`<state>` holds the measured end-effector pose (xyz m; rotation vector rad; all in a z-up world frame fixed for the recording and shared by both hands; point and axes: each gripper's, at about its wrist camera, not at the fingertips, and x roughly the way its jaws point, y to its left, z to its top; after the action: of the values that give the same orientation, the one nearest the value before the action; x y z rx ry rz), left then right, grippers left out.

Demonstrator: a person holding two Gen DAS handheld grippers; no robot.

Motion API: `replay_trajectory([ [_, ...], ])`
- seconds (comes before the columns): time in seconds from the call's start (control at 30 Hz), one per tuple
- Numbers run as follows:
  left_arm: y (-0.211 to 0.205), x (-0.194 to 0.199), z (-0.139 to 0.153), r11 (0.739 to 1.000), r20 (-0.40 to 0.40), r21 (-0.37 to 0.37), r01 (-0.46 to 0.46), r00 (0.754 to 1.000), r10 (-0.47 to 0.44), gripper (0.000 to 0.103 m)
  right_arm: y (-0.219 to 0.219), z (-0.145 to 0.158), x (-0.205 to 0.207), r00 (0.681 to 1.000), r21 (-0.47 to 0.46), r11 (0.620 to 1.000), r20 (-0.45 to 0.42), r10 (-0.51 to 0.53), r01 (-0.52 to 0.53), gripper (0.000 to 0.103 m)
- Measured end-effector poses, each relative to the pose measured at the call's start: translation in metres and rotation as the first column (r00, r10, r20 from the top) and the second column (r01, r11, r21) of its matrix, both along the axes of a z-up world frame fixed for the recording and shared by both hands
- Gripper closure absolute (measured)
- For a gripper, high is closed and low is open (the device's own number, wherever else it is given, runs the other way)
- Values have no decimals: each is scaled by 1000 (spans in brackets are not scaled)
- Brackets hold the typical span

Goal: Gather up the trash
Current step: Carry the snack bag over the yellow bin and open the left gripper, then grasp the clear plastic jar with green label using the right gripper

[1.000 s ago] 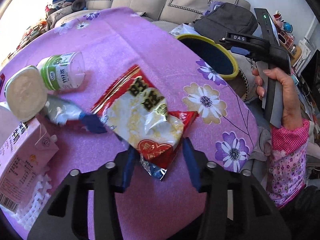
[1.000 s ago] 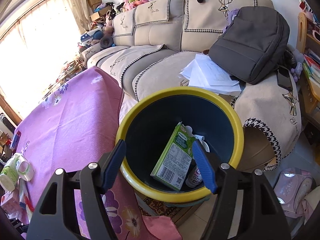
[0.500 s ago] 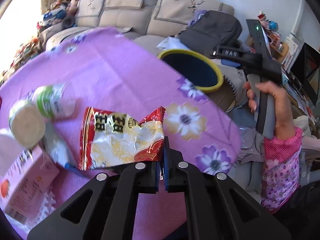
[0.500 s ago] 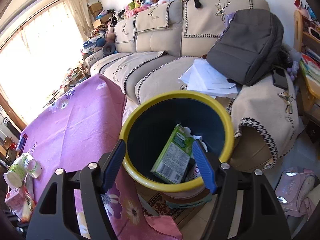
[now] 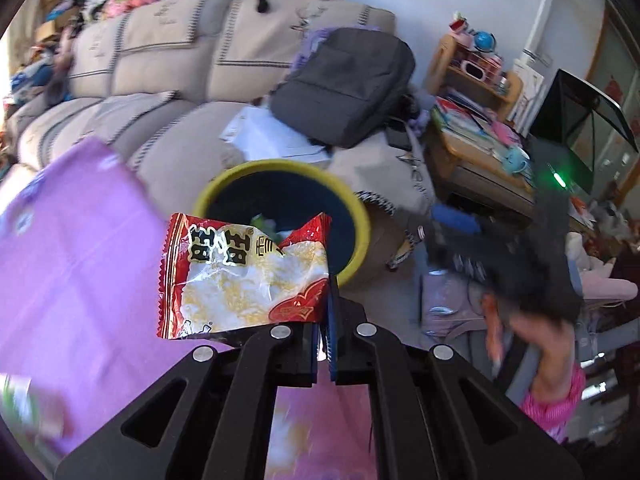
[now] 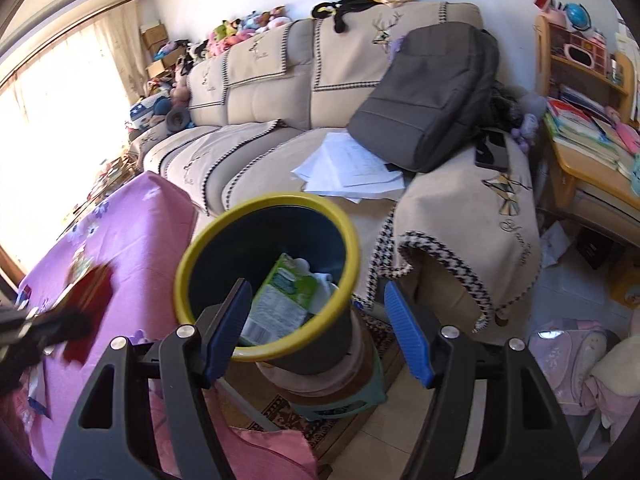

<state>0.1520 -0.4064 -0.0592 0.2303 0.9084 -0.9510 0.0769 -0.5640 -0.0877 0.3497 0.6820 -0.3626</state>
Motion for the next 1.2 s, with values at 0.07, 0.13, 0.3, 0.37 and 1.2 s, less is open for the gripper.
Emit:
replay_trajectory([
  [0.07, -27, 15, -4, 1000, -3, 14, 20, 1000, -20, 99, -7, -3, -5, 1000, 2, 1000, -6, -15, 15, 38],
  [0.13, -49, 28, -9, 999, -9, 26, 36, 999, -36, 99, -14, -6, -8, 1000, 10, 1000, -11, -29, 29, 38],
  [0.3, -98, 55, -29, 997, -13, 68, 38, 999, -37, 98, -25, -16, -11, 998, 19, 999, -36, -49, 49, 37],
  [0.37, -111, 65, -37, 997, -30, 70, 44, 999, -42, 95, -27, -19, -11, 998, 19, 998, -45, -52, 53, 37],
  [1.2, 36, 15, 32, 977, 12, -46, -207, 978, 208, 21, 26, -17, 10, 994, 28, 996, -54, 90, -88, 37],
])
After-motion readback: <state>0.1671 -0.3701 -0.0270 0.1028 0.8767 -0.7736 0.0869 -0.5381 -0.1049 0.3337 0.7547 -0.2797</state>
